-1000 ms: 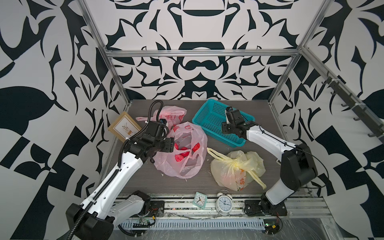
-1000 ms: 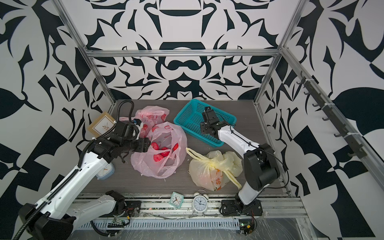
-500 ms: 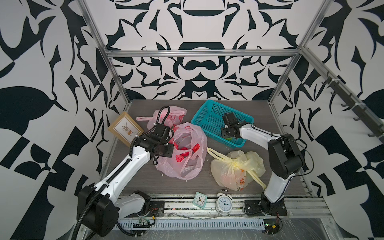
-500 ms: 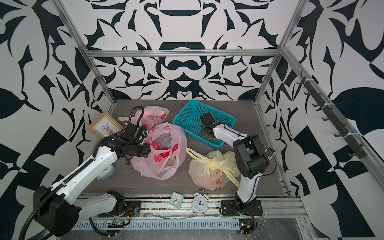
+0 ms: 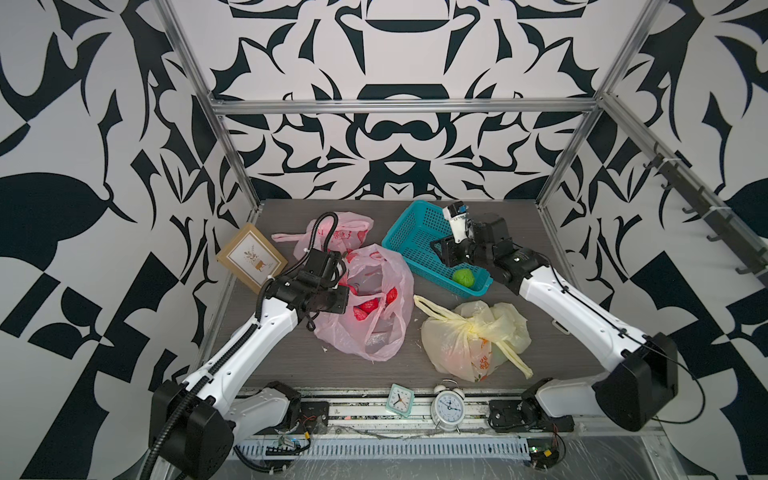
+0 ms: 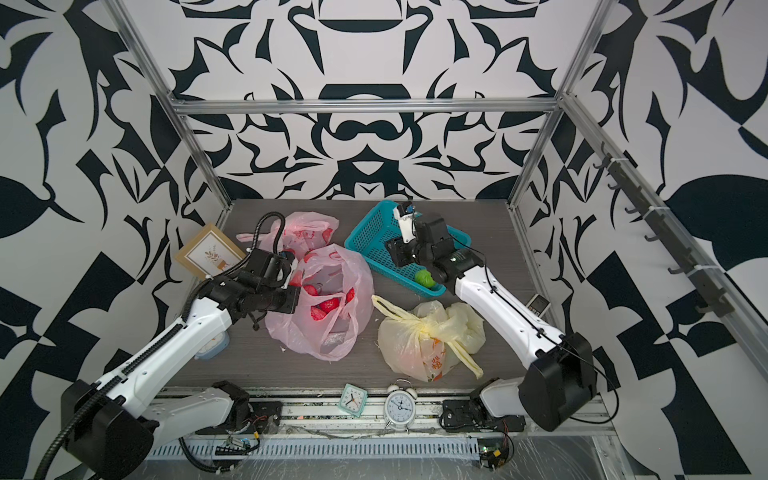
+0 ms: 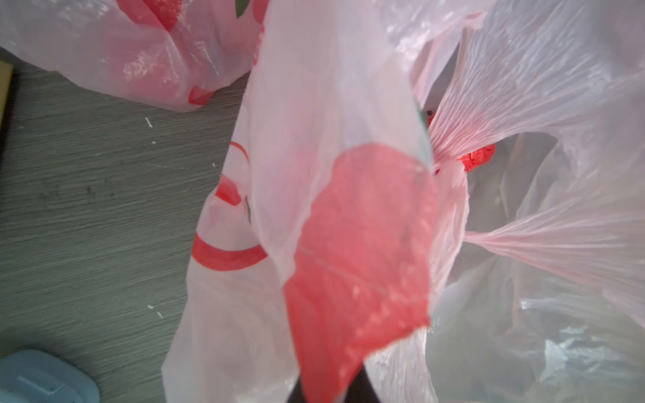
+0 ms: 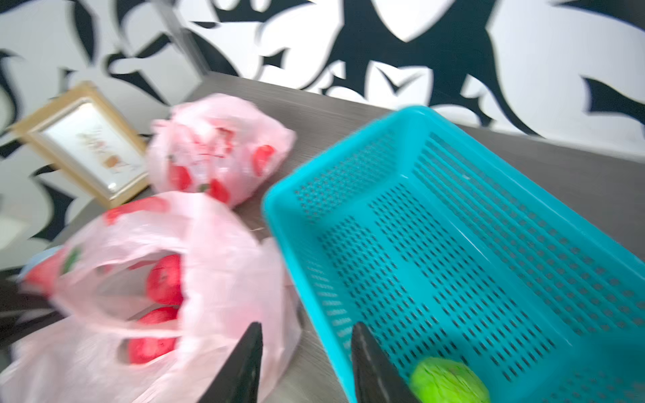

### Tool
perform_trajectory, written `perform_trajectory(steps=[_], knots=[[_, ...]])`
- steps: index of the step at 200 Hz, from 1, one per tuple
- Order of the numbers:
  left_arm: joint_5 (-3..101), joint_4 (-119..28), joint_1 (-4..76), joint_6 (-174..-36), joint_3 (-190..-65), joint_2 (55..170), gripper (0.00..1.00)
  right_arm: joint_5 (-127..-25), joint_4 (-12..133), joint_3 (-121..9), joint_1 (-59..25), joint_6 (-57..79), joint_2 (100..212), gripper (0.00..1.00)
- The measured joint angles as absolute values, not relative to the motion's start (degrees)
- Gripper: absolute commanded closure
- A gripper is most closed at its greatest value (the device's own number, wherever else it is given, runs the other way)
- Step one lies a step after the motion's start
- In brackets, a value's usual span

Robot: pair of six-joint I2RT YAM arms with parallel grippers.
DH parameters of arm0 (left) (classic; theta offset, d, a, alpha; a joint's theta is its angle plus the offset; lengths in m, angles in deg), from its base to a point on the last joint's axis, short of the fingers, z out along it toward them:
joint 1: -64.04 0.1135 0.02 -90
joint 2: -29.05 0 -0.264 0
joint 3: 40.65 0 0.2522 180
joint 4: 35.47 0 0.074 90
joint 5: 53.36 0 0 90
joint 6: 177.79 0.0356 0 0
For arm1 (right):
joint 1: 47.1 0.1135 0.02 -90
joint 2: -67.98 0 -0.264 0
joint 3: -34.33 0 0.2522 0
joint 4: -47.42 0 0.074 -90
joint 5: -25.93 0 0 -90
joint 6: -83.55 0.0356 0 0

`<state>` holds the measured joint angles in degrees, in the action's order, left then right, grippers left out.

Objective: Untie the knot of a plastic bag & take out the apple
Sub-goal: Place the apple in the basket, then pick up the apple from the plastic bag.

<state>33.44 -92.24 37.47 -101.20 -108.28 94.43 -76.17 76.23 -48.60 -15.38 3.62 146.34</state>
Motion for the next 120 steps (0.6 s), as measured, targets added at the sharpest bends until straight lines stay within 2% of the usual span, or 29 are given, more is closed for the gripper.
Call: perform_trajectory(steps=[30, 52, 74, 120], knots=[[33.9, -91.7, 37.5, -101.1, -108.3, 95.0, 1.0, -84.1, 75.7, -54.0, -3.6, 3.3, 152.6, 0.74], [34.5, -91.3, 37.5, -101.2, -108.3, 95.7, 1.0, -87.3, 76.1, -55.0, 1.9, 3.6, 158.3, 0.74], [35.2, -91.0, 37.5, -101.2, -108.3, 96.6, 1.0, -87.6, 76.4, -53.5, 3.0, 5.1, 161.8, 0.75], [38.6, -92.1, 37.5, -100.0, -108.6, 97.5, 1.0, -79.6, 77.5, -54.7, 2.3, 6.7, 167.1, 0.75]])
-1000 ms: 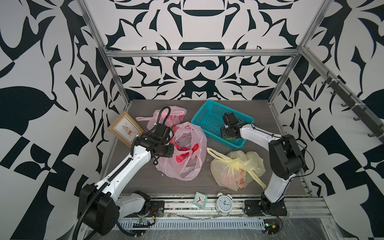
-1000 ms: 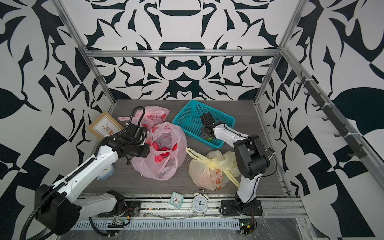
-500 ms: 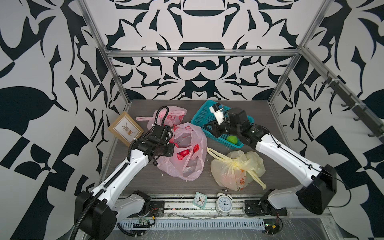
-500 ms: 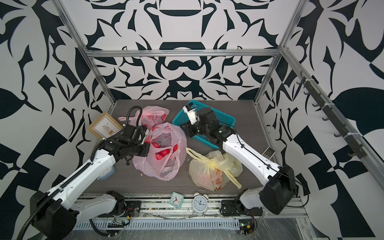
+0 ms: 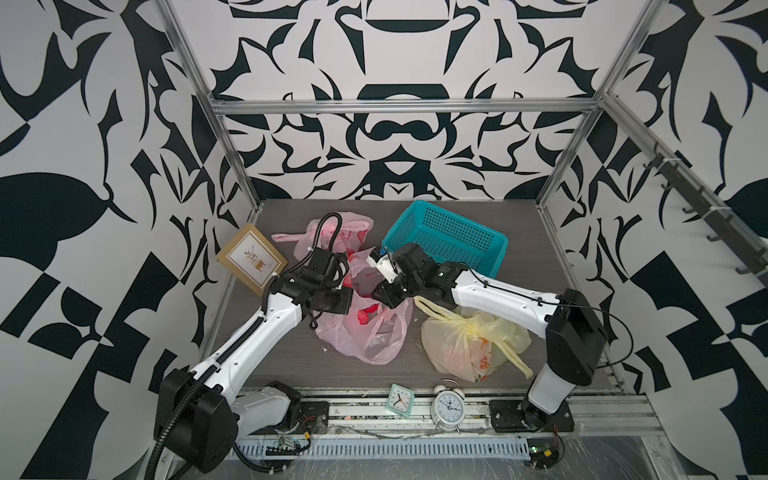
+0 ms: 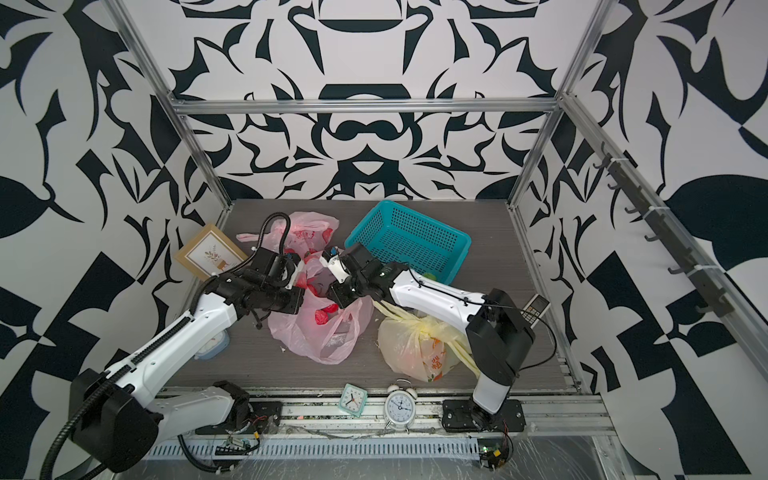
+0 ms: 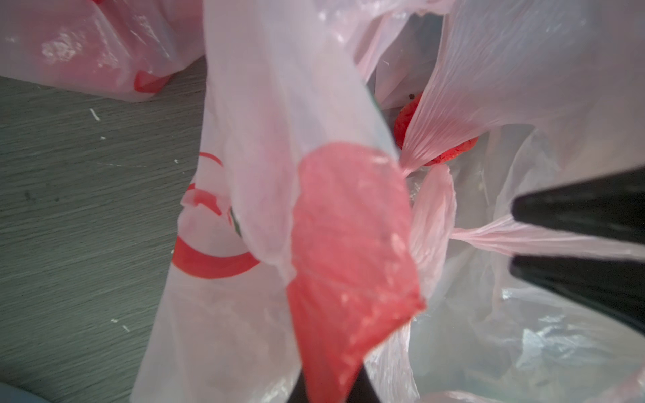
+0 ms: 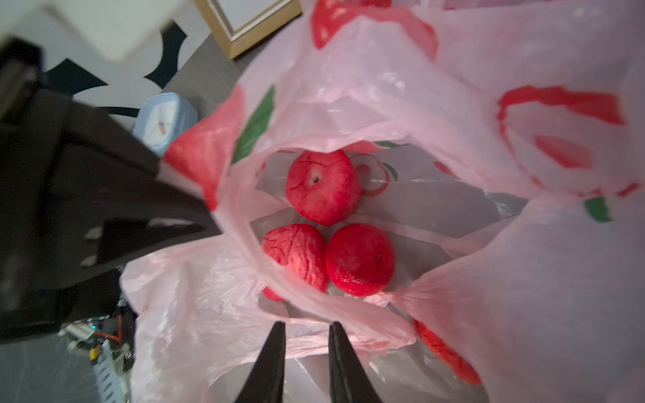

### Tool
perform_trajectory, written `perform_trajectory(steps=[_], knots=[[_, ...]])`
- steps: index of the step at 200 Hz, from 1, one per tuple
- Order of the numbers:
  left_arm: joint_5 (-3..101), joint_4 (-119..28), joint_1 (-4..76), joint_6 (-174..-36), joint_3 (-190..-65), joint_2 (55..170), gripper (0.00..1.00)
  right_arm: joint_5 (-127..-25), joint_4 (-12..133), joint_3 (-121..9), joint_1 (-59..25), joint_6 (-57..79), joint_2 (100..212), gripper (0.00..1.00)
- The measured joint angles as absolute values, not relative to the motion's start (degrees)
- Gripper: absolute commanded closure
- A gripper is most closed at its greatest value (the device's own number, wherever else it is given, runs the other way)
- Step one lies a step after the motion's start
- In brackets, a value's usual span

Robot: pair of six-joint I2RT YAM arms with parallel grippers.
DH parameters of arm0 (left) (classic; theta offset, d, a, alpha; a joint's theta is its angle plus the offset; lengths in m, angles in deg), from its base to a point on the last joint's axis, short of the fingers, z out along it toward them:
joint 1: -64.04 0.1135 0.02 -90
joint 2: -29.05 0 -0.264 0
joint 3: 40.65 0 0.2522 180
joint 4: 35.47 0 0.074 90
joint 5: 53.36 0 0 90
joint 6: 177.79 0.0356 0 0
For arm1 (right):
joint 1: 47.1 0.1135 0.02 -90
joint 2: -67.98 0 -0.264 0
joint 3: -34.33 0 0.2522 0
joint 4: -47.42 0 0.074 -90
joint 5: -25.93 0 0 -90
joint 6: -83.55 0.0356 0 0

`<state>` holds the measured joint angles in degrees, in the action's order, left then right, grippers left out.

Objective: Untie the knot of a plastic bag & take out the apple
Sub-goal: Pick up the apple from the plastic bag.

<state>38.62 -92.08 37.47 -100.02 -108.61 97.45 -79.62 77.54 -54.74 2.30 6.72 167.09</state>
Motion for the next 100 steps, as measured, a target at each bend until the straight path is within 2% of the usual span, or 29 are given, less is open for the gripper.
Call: perform_trajectory(steps=[28, 81, 100], knots=[[39.7, -93.6, 37.5, -99.3, -108.7, 97.5, 1.0, -76.7, 78.4, -59.0, 2.2, 6.7, 170.4, 0.73], [40.6, -95.8, 37.5, -98.4, -109.7, 97.4, 1.0, -75.2, 82.3, -66.5, 2.2, 5.9, 178.5, 0.5], [40.5, -96.1, 37.5, -98.4, -109.7, 97.4, 1.0, -75.2, 84.4, -66.6, 2.2, 5.9, 180.0, 0.45]])
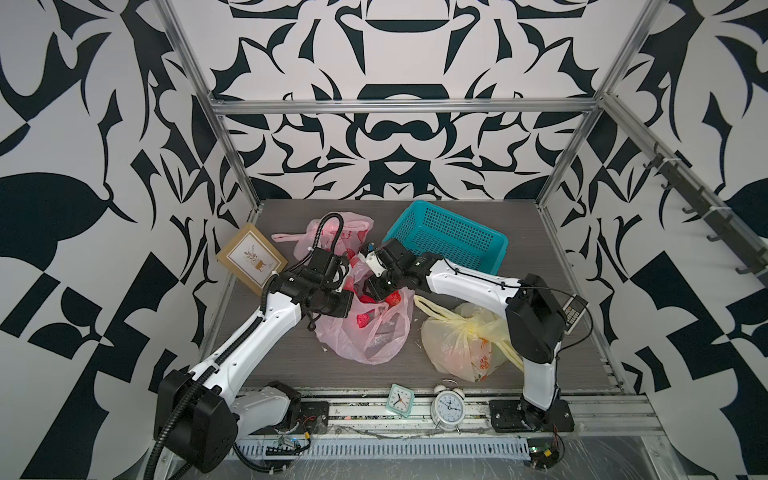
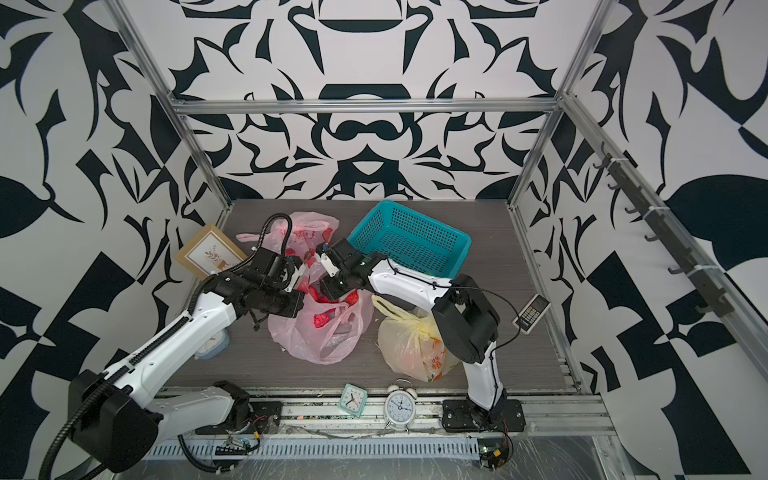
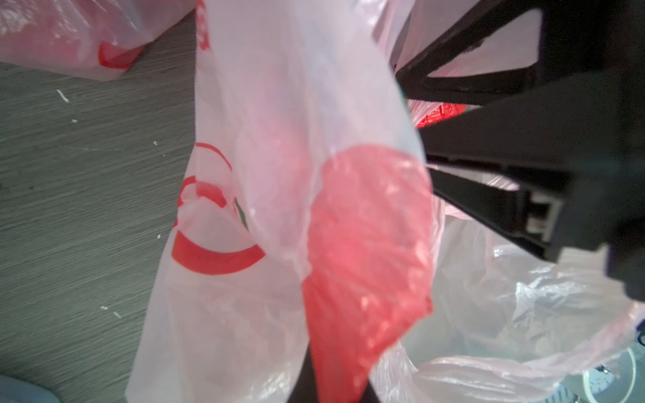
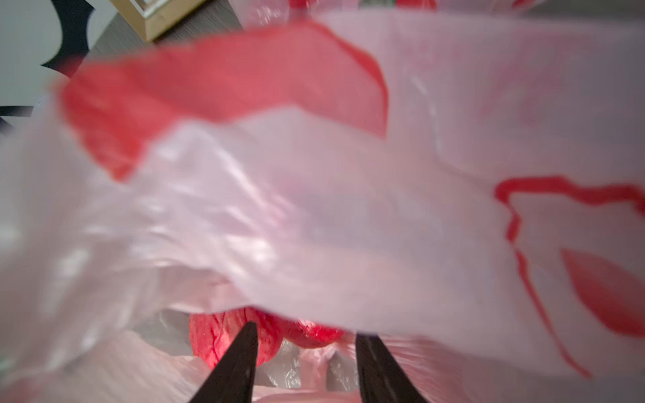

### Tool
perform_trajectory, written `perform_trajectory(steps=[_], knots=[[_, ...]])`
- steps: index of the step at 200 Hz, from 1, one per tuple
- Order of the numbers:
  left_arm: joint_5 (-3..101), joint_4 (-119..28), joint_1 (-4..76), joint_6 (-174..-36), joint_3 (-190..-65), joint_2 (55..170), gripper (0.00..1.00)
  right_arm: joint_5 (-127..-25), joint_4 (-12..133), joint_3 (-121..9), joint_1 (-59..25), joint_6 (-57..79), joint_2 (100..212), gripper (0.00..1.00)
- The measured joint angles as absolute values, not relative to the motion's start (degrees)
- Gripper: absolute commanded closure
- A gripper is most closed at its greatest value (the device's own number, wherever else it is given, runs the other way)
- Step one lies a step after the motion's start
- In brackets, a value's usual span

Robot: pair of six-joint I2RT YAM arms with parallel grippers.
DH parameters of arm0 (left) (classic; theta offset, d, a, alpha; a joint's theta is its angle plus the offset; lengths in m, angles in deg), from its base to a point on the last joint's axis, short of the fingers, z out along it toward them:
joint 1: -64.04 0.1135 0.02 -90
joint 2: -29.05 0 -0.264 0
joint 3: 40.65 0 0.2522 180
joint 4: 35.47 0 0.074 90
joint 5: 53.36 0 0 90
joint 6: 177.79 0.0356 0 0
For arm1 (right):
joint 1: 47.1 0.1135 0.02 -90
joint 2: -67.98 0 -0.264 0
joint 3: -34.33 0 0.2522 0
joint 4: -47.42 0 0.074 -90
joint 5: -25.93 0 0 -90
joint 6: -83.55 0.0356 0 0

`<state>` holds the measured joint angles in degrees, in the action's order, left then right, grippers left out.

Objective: Untie the knot of a plastic bag & take out the apple
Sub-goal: Pick up the apple from the plastic bag.

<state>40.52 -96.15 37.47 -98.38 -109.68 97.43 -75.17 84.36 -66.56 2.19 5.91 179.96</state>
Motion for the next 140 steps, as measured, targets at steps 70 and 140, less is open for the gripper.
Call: perform_trajectory(steps=[70, 140], knots=[[40.6, -96.2, 37.5, -98.2, -109.7, 98.0, 1.0, -74.7, 87.6, -68.7, 3.7, 6.8, 183.5, 0.33], [40.8, -96.2, 37.5, -98.2, -109.7, 98.2, 1.0, -72.7, 87.8, -71.3, 4.7, 7.1, 187.0, 0.32]])
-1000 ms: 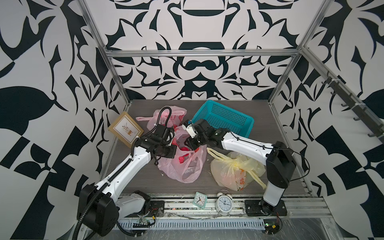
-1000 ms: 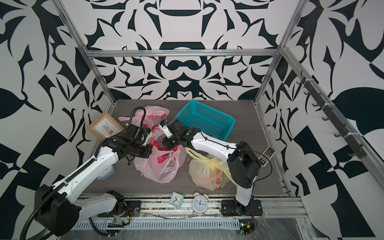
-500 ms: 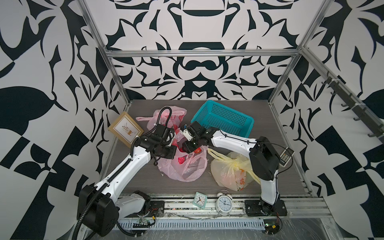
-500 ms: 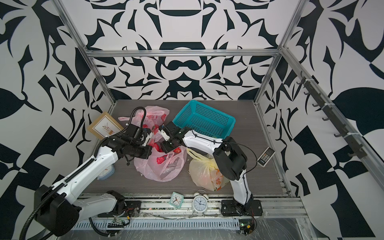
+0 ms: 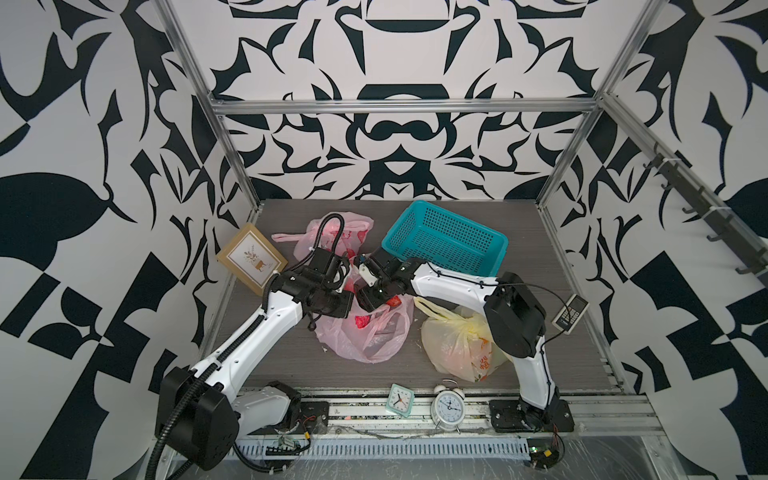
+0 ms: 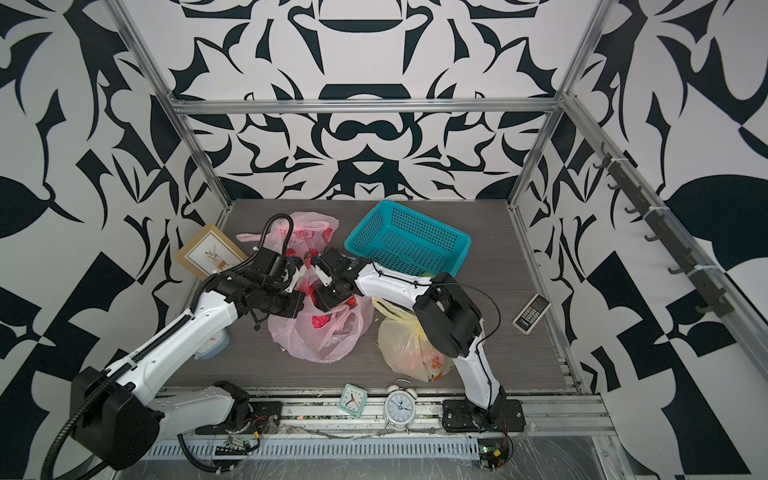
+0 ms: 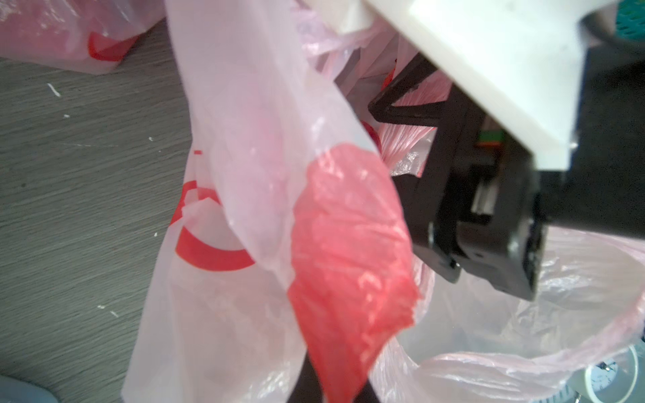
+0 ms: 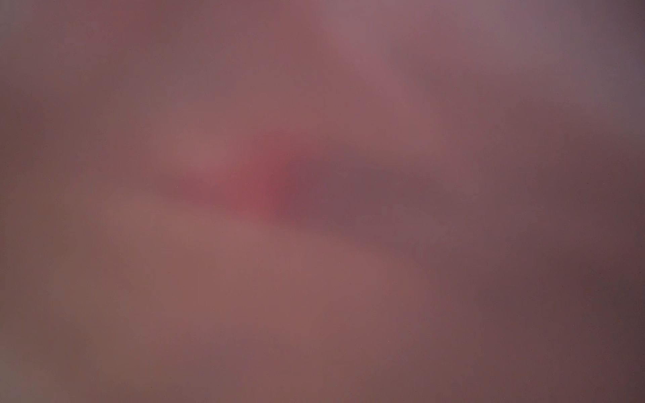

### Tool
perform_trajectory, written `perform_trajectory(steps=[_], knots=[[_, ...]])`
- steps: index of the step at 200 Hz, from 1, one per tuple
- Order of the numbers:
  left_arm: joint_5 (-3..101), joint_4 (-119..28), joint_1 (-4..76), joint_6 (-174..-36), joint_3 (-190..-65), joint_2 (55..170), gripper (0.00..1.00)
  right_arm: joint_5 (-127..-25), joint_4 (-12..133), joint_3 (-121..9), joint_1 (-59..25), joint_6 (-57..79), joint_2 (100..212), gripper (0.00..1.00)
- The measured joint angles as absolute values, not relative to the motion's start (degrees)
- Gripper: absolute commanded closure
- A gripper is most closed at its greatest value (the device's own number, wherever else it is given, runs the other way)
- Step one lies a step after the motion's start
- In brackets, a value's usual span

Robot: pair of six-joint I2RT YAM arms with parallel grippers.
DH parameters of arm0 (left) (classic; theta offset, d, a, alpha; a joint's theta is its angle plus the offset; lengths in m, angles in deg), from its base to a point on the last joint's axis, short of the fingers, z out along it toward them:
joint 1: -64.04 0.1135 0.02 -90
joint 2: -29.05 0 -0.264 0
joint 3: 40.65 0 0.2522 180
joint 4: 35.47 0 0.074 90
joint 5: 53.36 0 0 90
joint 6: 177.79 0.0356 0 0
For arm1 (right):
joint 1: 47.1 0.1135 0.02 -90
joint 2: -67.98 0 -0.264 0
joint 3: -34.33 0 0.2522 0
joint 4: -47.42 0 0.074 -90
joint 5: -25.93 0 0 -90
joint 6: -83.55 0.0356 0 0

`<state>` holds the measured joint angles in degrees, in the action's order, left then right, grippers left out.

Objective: Untie the knot of a plastic bag & take out the apple
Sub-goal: Pick up the apple from the plastic bag.

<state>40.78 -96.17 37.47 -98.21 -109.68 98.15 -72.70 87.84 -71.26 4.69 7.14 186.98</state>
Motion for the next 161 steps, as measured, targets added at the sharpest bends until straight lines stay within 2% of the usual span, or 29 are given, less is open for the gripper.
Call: perform_trajectory(steps=[85, 131, 161], knots=[[40.8, -96.2, 37.5, -98.2, -109.7, 98.3, 1.0, -68.4, 91.2, -73.2, 5.7, 6.9, 191.0, 0.32], [40.7, -96.2, 37.5, -98.2, -109.8, 98.8, 1.0, -67.8, 91.5, -73.2, 5.8, 6.5, 190.9, 0.56], [40.5, -96.1, 37.5, -98.0, -110.0, 98.8, 1.0, -68.4, 90.0, -71.8, 5.8, 6.5, 188.8, 0.59]])
